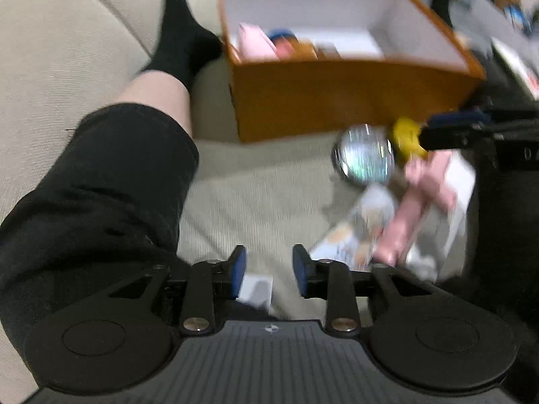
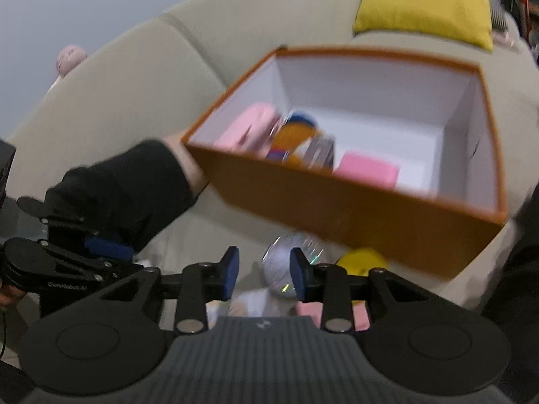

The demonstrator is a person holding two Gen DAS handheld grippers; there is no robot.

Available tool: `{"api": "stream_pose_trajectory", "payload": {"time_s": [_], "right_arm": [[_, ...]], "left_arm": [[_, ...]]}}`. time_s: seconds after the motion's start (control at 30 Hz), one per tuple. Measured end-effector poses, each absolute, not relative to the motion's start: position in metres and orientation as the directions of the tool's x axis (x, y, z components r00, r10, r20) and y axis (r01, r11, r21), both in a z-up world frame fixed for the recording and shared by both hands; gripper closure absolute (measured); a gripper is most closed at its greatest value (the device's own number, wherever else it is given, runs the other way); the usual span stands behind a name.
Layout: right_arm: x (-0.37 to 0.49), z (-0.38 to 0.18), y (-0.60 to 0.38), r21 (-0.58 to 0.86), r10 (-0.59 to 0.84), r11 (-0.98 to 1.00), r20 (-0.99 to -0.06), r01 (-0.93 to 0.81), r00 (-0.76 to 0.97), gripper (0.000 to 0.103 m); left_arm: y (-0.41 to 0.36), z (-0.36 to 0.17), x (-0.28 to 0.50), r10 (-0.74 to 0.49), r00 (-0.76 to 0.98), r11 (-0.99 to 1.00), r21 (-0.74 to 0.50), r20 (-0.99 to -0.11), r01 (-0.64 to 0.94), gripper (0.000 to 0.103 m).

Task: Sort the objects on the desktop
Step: 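Move both open grippers back down to the remaining items, then grasp the white charger with the left gripper while the right gripper grasps the yellow tape measure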

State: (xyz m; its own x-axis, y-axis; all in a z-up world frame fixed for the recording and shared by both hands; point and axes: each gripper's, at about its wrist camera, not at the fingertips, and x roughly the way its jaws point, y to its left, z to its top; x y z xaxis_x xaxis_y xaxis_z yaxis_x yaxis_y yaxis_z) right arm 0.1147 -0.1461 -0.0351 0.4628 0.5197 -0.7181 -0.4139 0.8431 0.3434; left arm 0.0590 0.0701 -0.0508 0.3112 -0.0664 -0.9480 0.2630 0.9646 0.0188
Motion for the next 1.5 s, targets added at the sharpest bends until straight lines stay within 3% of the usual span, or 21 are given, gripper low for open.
{"api": "stream_pose_trajectory", "payload": {"time_s": [0.03, 0.2, 0.37, 0.5, 0.7, 0.8, 0.83, 1.03, 1.2, 1.37, 1.5], "right_arm": [[0.110, -0.038, -0.147, 0.348, 0.524, 0.839, -0.722, -0.417, 0.452, 0.065], [0.097, -0.044, -0.145, 0.312, 0.492, 0.856, -0.734, -0.412, 0.468, 0.056], [0.091, -0.053, -0.162, 0.336, 0.475, 0.874, -0.749, -0.351, 0.463, 0.055], [0.084, -0.056, -0.165, 0.342, 0.478, 0.873, -0.744, -0.348, 0.468, 0.054], [0.077, -0.058, -0.171, 0.338, 0.465, 0.881, -0.745, -0.330, 0.478, 0.053], [0.078, -0.060, -0.176, 0.336, 0.452, 0.889, -0.750, -0.310, 0.483, 0.052], [0.079, -0.061, -0.178, 0.335, 0.446, 0.893, -0.752, -0.301, 0.486, 0.052], [0.087, -0.061, -0.184, 0.335, 0.428, 0.903, -0.755, -0.270, 0.497, 0.052], [0.094, -0.058, -0.181, 0.317, 0.421, 0.905, -0.758, -0.282, 0.499, 0.052], [0.111, -0.054, -0.177, 0.220, 0.353, 0.929, -0.770, -0.298, 0.531, 0.052], [0.129, -0.060, -0.167, 0.118, 0.285, 0.935, -0.812, -0.335, 0.510, 0.046]], "left_arm": [[0.068, -0.054, 0.059, -0.048, 0.286, 0.957, 0.038, -0.957, 0.286, 0.053], [0.049, -0.063, 0.062, 0.034, 0.218, 0.898, 0.126, -0.975, 0.422, 0.046], [0.026, -0.090, 0.064, 0.182, 0.144, 0.793, 0.232, -0.973, 0.563, 0.043], [0.007, -0.113, 0.066, 0.306, 0.123, 0.687, 0.308, -0.944, 0.658, 0.032], [0.017, -0.140, 0.090, 0.374, 0.016, 0.698, 0.293, -0.927, 0.653, 0.021], [0.017, -0.142, 0.092, 0.379, 0.001, 0.697, 0.286, -0.925, 0.658, 0.025], [0.017, -0.141, 0.090, 0.365, -0.002, 0.699, 0.273, -0.931, 0.661, 0.030], [0.029, -0.129, 0.087, 0.285, 0.028, 0.732, 0.237, -0.958, 0.638, 0.031], [0.041, -0.098, 0.105, 0.100, 0.029, 0.858, 0.101, -0.995, 0.504, 0.031], [0.043, -0.070, 0.126, -0.088, 0.122, 0.917, -0.033, -0.989, 0.398, 0.031], [0.041, -0.076, 0.131, -0.135, 0.143, 0.926, -0.074, -0.980, 0.370, 0.030]]}}
